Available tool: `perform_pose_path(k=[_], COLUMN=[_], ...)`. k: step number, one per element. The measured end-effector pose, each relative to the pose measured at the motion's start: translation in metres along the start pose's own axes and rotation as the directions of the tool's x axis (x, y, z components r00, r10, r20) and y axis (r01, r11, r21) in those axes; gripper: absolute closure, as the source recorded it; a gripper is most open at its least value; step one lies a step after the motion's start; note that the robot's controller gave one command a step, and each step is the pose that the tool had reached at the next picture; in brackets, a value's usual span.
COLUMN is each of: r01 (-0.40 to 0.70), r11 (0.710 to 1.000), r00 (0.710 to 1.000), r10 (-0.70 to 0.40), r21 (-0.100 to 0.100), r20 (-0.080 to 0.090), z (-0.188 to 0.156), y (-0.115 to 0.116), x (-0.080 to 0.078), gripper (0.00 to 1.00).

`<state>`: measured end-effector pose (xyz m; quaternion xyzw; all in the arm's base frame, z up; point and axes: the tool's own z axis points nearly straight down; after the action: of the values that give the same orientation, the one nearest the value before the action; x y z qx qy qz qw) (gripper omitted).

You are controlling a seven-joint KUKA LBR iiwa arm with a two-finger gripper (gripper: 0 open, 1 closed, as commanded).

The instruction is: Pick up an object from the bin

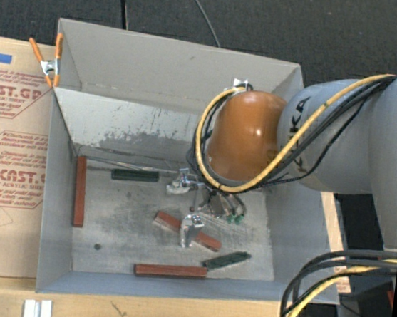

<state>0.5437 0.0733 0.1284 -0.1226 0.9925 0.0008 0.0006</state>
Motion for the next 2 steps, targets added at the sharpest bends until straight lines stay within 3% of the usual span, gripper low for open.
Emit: perform_pose_path(k=[1,2], r01=[0.021,0.022], r11=[1.000,1.000], r00=[1.000,1.000], r10=[-0.021,-0.022], r21=[0.000,0.000], r20=[-0.001,-0.001], z=[0.0282,0.0282], y=[0.0042,0.0042], x=[-0.0031,-0.0031], gripper=[1.00,0.00])
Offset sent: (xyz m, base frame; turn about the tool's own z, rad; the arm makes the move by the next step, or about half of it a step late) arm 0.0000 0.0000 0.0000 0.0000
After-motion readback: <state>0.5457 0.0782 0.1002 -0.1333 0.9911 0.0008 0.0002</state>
